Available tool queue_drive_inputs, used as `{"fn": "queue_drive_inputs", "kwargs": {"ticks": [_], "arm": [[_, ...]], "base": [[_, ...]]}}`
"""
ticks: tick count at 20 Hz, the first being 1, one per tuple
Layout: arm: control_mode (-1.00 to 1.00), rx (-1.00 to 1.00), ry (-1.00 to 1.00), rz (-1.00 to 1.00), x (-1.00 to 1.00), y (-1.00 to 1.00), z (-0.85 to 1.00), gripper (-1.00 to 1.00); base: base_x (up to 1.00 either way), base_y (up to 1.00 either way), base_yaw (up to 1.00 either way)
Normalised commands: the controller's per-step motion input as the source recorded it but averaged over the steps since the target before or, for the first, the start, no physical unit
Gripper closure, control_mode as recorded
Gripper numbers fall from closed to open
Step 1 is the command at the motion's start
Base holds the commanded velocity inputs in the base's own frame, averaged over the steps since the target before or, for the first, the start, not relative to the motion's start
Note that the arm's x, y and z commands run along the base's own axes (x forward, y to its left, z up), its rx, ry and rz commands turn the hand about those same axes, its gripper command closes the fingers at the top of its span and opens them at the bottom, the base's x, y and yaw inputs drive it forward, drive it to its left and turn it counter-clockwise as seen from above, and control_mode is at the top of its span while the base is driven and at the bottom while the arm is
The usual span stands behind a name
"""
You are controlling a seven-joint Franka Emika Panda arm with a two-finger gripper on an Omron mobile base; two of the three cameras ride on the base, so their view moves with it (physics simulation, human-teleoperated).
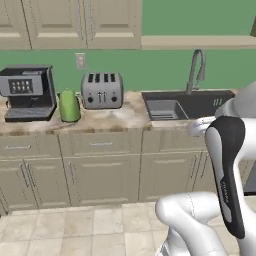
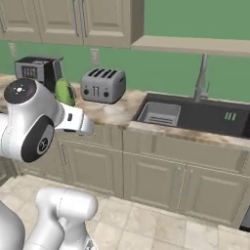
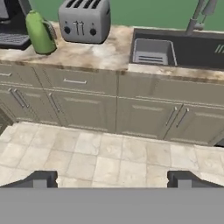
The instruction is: Navigate to the electric kettle.
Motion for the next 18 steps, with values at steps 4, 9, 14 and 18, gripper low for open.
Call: {"fn": "queue_drive_inputs", "kwargs": {"ticks": [4, 9, 14, 18], "arm": [[1.00, 0.00, 0.00, 0.00, 0.00, 0.00, 0.00, -1.00], [1.00, 0.00, 0.00, 0.00, 0.00, 0.00, 0.00, -1.00], [1.00, 0.00, 0.00, 0.00, 0.00, 0.00, 0.00, -1.00], [1.00, 0.00, 0.00, 0.00, 0.00, 0.00, 0.00, -1.00]], "base": [[1.00, 1.00, -0.41], [0.97, 1.00, -0.30], [0.39, 0.97, -0.04], [0.23, 0.46, 0.08]]}}
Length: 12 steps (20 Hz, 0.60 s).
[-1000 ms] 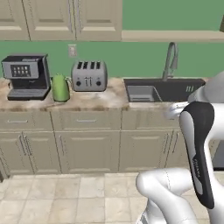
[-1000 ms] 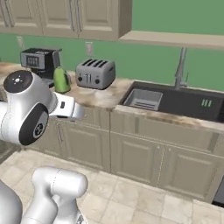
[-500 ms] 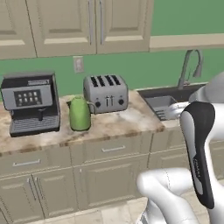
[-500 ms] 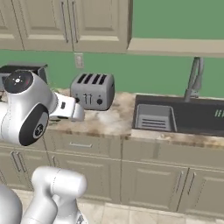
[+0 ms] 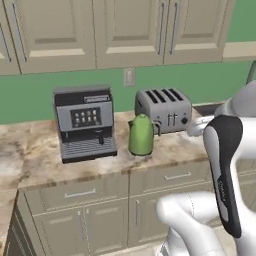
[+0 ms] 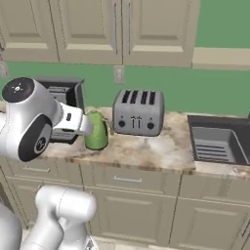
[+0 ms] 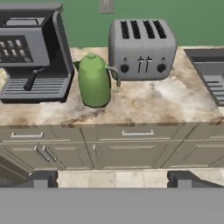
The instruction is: Navigate to the electric kettle.
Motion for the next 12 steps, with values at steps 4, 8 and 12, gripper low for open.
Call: {"fn": "queue_drive_inputs", "kwargs": {"ticks": [4, 8, 12], "arm": [[1.00, 0.00, 0.00, 0.00, 0.00, 0.00, 0.00, -1.00], [1.00, 0.00, 0.00, 0.00, 0.00, 0.00, 0.00, -1.00], [1.00, 0.00, 0.00, 0.00, 0.00, 0.00, 0.00, -1.00]], "base": [[0.74, -0.09, 0.03], [0.97, -0.19, 0.01], [1.00, 0.36, 0.00]]}}
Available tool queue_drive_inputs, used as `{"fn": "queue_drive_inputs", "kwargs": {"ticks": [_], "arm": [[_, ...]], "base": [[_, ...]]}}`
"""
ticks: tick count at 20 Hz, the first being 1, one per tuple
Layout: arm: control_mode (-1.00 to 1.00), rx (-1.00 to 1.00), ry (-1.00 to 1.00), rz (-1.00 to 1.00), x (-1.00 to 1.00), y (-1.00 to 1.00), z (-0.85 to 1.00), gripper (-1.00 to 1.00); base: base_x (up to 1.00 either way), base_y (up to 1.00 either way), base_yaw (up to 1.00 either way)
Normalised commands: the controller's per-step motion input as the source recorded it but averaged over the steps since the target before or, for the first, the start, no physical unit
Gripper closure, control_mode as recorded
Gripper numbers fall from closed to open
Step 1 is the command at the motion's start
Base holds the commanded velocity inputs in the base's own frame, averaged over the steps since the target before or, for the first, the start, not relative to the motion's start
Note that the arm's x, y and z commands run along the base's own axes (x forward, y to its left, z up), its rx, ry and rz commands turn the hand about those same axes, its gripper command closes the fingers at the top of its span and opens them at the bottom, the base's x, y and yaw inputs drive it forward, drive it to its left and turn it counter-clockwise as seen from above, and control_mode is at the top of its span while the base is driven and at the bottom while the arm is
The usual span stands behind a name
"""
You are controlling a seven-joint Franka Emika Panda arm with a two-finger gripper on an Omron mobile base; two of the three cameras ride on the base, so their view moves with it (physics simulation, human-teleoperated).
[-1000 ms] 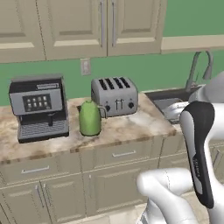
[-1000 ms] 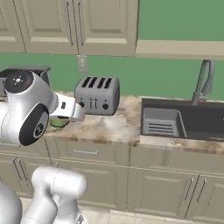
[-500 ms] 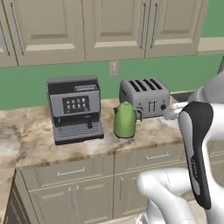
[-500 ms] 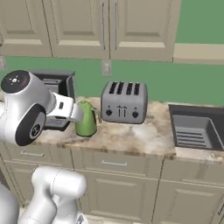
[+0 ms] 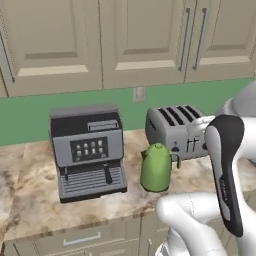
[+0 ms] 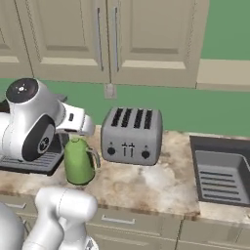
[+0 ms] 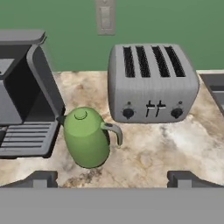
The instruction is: Navigate to the electric kettle.
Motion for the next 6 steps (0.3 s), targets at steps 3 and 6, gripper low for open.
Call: {"fn": "queue_drive_inputs", "kwargs": {"ticks": [3, 6], "arm": [[1.00, 0.00, 0.00, 0.00, 0.00, 0.00, 0.00, -1.00], [1.00, 0.00, 0.00, 0.00, 0.00, 0.00, 0.00, -1.00]], "base": [[1.00, 0.39, 0.00], [1.00, 0.24, 0.15]]}}
